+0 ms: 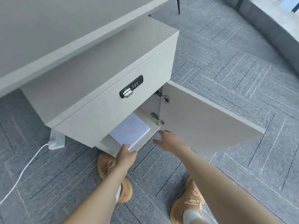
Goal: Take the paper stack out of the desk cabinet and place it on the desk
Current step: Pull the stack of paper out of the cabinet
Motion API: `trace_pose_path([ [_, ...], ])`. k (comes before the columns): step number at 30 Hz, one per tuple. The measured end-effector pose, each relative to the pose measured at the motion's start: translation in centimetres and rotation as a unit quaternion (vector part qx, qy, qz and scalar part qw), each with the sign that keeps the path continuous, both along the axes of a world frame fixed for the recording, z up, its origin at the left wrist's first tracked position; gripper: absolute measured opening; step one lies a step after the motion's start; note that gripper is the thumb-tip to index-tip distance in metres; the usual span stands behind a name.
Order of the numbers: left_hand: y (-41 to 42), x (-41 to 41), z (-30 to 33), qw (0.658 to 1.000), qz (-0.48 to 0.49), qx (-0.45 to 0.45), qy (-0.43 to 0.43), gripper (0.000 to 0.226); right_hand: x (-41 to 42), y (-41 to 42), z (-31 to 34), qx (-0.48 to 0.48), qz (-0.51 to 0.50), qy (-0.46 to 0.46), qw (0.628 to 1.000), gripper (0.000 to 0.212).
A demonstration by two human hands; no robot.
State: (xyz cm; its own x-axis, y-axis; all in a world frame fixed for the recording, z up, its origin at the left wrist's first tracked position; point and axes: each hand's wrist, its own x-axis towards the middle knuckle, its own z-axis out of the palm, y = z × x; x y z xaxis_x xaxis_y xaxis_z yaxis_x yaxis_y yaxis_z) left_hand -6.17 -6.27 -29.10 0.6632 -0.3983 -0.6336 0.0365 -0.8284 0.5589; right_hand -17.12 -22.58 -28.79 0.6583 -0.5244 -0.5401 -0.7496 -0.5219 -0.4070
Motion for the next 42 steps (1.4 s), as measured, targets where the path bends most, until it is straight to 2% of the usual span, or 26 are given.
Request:
trace_pose_path([
  [5, -1.7, 1.0, -5.6, 0.999, 0.035, 0.027, 0.032, 0.051, 2.4, -1.7, -5.6, 0.035, -0.009, 0.032, 0.999, 0.061],
  [8, -3.3, 2.1, -7.7, 0.994, 0.087, 0.030, 0.054, 0.050, 4.5, -2.8, -8.3, 0.053, -0.009, 0.046, 0.997, 0.058],
  [13, -5.3, 4.3, -11.8, 0.982, 0.165, 0.032, 0.087, 0.068, 7.9, -5.1, -11.9, 0.088, -0.025, 0.032, 0.995, 0.050],
  [15, -5.7, 5.5, -14.1, 0.977, 0.193, 0.043, 0.076, 0.084, 9.1, -5.9, -13.3, 0.087, -0.039, 0.021, 0.995, 0.051],
  [17, -6.1, 6.6, -16.0, 0.973, 0.213, 0.064, 0.062, 0.089, 10.1, -6.5, -14.7, 0.081, -0.044, 0.015, 0.996, 0.050],
  [23, -7.9, 8.9, -19.4, 0.966, 0.246, 0.074, 0.012, 0.057, 12.4, -7.1, -19.4, 0.052, -0.045, 0.009, 0.998, 0.039],
  [26, -7.9, 9.4, -21.4, 0.957, 0.278, 0.083, -0.018, 0.030, 13.9, -6.7, -21.4, 0.033, -0.048, 0.001, 0.998, 0.043],
  [28, -7.9, 9.4, -22.0, 0.950, 0.295, 0.097, -0.026, 0.024, 15.3, -6.4, -22.7, 0.034, -0.057, -0.004, 0.998, 0.047],
  [30, -7.8, 9.5, -22.4, 0.949, 0.292, 0.114, -0.037, 0.034, 16.4, -6.3, -23.7, 0.031, -0.065, 0.005, 0.997, 0.050],
  [34, -6.9, 10.0, -26.7, 0.950, 0.282, 0.119, -0.061, 0.070, 15.9, -6.0, -25.1, -0.013, -0.058, 0.018, 0.998, 0.050],
  [37, -6.3, 7.9, -28.9, 0.941, 0.309, 0.135, -0.033, 0.093, 13.0, -4.9, -25.1, -0.017, -0.068, 0.009, 0.997, 0.048],
  [39, -6.8, 4.8, -26.8, 0.936, 0.317, 0.150, 0.007, 0.095, 10.3, -4.6, -24.9, 0.003, -0.091, 0.011, 0.996, 0.046],
  [42, -6.5, 0.1, -24.2, 0.933, 0.333, 0.138, 0.022, 0.091, 6.0, -4.8, -24.9, 0.073, -0.153, -0.004, 0.986, 0.043],
])
